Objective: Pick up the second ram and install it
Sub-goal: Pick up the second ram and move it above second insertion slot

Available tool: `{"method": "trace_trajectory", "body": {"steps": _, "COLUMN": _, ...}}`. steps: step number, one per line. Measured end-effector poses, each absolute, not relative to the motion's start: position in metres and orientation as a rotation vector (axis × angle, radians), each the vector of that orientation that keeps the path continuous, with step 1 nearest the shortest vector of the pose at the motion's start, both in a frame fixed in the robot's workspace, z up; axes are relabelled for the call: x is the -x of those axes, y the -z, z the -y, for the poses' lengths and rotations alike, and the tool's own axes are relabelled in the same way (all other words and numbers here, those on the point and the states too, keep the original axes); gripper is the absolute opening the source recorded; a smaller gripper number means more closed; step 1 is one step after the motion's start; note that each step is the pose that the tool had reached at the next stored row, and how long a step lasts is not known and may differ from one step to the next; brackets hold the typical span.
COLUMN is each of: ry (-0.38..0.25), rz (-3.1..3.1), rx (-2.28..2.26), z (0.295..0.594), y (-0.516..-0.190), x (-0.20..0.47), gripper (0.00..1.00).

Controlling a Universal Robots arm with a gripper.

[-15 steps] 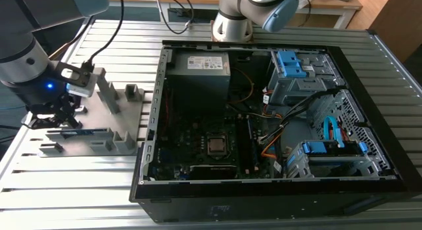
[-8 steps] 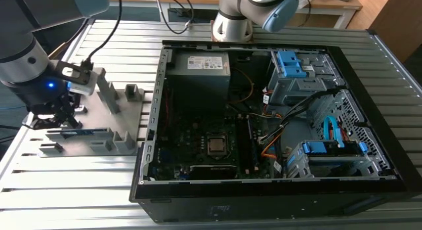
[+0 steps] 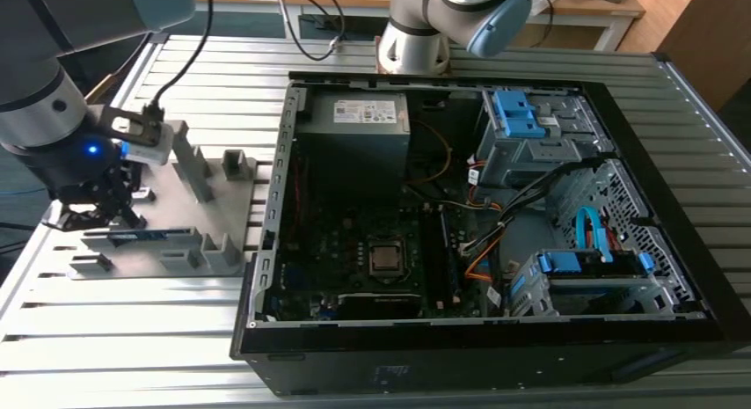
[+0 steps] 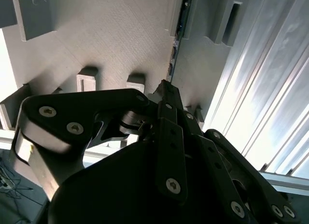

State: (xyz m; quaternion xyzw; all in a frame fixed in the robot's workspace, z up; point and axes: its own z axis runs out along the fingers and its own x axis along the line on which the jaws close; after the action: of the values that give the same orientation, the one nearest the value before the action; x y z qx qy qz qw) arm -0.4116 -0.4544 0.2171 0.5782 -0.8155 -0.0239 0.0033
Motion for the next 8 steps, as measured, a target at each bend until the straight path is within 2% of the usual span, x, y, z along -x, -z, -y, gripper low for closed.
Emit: {"method": "trace_trajectory", "body": {"steps": 8, "ry": 0.075, "rz": 2.497, "rx": -1.892, "z": 0.4544, "y": -0.2170, "x": 0.4116, "gripper": 0.10}}
